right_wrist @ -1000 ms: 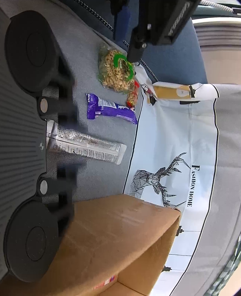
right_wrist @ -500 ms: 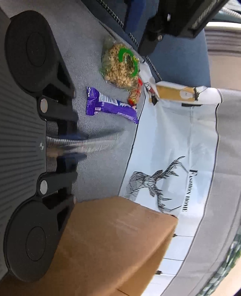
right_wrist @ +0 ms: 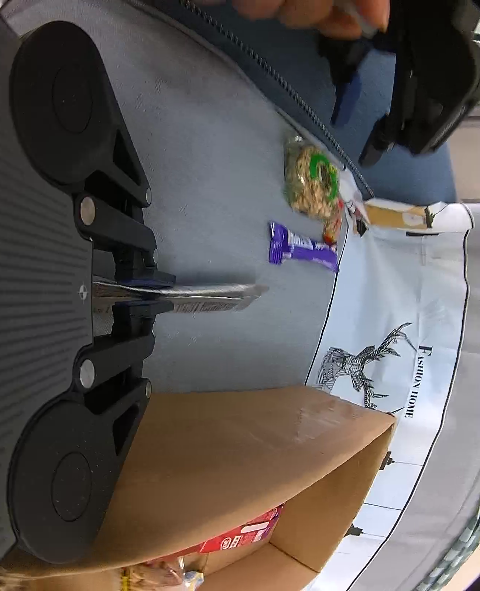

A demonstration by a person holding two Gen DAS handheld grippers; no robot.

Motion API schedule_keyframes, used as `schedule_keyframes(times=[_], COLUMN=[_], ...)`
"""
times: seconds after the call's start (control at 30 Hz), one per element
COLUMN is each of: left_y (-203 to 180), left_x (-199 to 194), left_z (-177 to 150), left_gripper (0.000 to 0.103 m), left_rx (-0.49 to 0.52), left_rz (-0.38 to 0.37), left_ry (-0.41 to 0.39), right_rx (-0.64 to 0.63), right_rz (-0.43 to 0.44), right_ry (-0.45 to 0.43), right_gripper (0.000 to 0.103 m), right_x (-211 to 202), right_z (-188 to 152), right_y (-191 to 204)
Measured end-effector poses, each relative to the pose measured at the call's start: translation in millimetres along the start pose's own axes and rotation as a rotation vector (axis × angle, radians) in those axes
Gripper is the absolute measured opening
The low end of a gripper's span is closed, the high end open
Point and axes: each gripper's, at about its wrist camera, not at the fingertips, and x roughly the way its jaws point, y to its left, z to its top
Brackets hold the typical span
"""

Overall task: Organize snacks
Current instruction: 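Grasp the clear nut bag with the left tool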

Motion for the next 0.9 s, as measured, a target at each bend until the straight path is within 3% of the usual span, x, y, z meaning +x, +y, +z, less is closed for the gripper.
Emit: schedule_keyframes(times=[0.03,0.1,0.23,0.37,0.53,0.7,0.83,0.87,0.9], left_y=[-1.0,-3.9,-13.6,-28.9,-46.3,-52.5,-54.6,-53.9,-53.3], left_x=[1.0,3.2,13.6,30.9,63.5,97.5,113.7,114.7,114.4], left_z=[-0.6,-2.3,-9.5,-18.8,-24.4,-33.8,-40.5,-40.9,-40.8], left_gripper=[0.042,0.045,0.053,0.068,0.079,0.090,0.092,0.090,0.080], left_rx=[0.007,0.027,0.107,0.224,0.374,0.465,0.537,0.542,0.546], left_rz=[0.003,0.010,0.036,0.091,0.190,0.296,0.354,0.351,0.357], left_ry=[-0.001,-0.004,-0.022,-0.042,-0.057,-0.054,-0.076,-0.081,-0.090], right_rx=[-0.016,-0.054,-0.044,0.029,0.014,0.010,0.005,0.005,0.005], right_rz=[-0.007,-0.022,0.023,0.067,0.103,0.126,0.133,0.132,0.130], right_ry=[-0.040,-0.081,-0.044,0.003,0.000,0.008,0.009,0.009,0.009], right_gripper=[0.038,0.047,0.047,0.047,0.029,0.027,0.027,0.027,0.027], right_x=[-1.8,2.7,25.8,36.6,34.0,32.7,32.4,32.7,33.8], right_z=[-1.2,-1.5,0.5,-0.1,-3.2,-3.4,-3.9,-4.0,-3.3], right_y=[1.8,3.1,-8.7,-18.8,-18.9,-20.2,-22.4,-22.5,-23.1])
